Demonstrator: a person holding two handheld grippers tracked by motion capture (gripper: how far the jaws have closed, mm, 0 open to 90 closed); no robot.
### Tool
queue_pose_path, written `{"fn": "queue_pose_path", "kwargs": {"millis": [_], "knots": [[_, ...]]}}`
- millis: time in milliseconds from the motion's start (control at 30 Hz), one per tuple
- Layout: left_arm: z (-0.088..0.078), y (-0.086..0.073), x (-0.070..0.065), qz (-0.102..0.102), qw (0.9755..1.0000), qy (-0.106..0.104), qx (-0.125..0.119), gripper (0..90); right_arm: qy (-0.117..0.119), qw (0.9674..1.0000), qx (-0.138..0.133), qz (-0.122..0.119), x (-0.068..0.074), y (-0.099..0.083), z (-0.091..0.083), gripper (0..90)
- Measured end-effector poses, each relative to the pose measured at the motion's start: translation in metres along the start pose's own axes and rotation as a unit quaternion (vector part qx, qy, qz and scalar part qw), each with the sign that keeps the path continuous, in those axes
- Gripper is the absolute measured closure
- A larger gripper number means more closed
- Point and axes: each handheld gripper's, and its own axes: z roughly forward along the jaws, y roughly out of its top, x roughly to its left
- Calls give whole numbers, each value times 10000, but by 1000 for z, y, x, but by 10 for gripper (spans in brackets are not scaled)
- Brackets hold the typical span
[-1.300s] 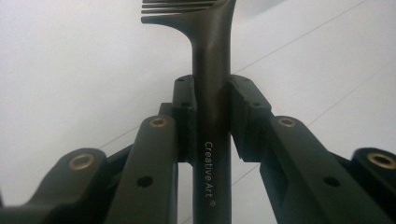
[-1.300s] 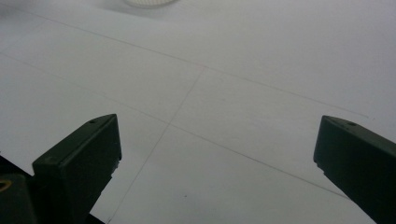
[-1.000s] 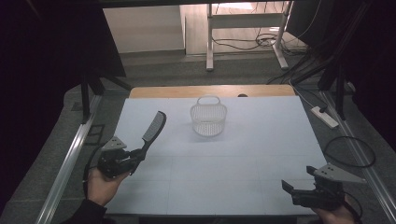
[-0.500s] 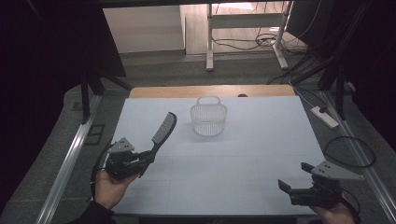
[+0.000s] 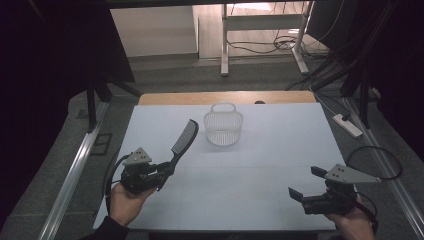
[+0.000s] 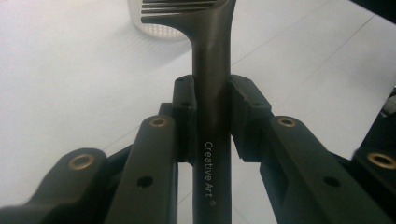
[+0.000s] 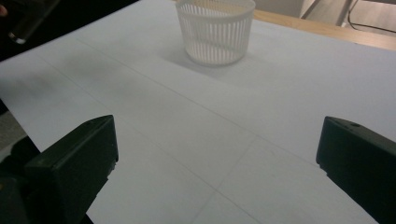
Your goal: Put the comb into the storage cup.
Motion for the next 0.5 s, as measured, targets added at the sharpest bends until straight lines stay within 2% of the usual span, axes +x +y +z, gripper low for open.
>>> {"fn": "queue_pose_path", "kwargs": {"millis": [267, 367, 400, 500], "knots": [[9, 8, -12, 121, 9999, -66, -27, 730, 169, 9998, -31, 36, 0, 15, 10, 0], [13, 12, -15, 157, 9998, -95, -62, 730, 320, 9993, -66, 183, 1, 22, 14, 0], [14, 13, -17, 172, 9998, -107, -70, 730, 450, 9986, -76, 266, 2, 27, 18, 0], [18, 17, -20, 228, 9996, -149, -94, 730, 498, 9984, -48, 275, 3, 31, 23, 0]]}}
